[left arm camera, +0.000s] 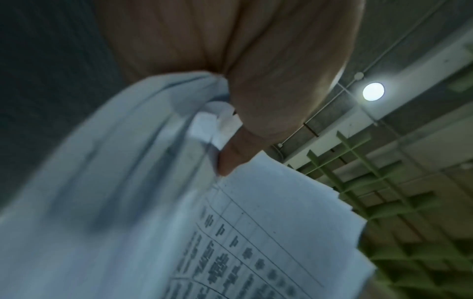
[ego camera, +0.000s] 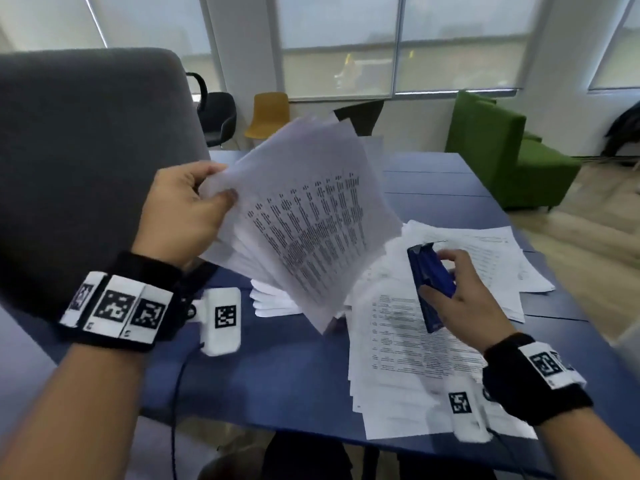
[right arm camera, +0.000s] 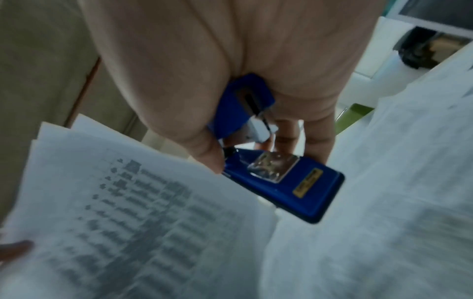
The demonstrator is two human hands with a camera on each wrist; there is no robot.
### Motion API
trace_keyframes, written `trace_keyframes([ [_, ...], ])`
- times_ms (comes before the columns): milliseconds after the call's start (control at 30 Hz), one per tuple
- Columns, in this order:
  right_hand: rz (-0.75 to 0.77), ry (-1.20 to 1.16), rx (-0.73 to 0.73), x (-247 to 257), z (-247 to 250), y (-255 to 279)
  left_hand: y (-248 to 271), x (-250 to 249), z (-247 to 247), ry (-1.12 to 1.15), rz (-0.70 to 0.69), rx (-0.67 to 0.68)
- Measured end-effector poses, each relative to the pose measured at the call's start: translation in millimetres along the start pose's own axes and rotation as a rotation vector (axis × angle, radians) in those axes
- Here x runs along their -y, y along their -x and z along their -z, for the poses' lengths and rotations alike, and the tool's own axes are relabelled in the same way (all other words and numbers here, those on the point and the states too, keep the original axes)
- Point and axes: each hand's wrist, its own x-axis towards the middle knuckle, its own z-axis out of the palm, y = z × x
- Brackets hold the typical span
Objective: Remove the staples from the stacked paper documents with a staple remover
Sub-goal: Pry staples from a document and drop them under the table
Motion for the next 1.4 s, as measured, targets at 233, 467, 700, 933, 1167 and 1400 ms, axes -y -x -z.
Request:
trace_keyframes([
  [233, 0.232, -0.265, 0.031, 51.5, 28.4, -14.1, -63.4, -16.2, -70.0, 0.052, 0.097, 0.399],
  [467, -0.041, 0.066, 0.150, 21.0, 17.3, -30.1, -13.4, 58.8, -189.1, 0.002, 0.174, 0.705],
  [700, -0.289, 0.165, 0.145, -16.9, 7.3, -26.6, 31.2, 65.4, -238.0, -0.393, -0.106, 0.713],
  [933, -0.411, -0.040, 0.165, -30.4, 4.9, -32.3, 41.7, 23.8, -249.1, 0.222, -0.081, 0.864],
  [1167, -0.197, 0.122, 0.258, -21.0, 9.1, -26.1, 32.4, 34.4, -257.4, 0.325, 0.224, 0.721],
  [1400, -0.044, 0.322, 0.288, -27.6, 6.1, -29.7, 20.8, 87.2, -239.1, -0.442, 0.213, 0.803],
])
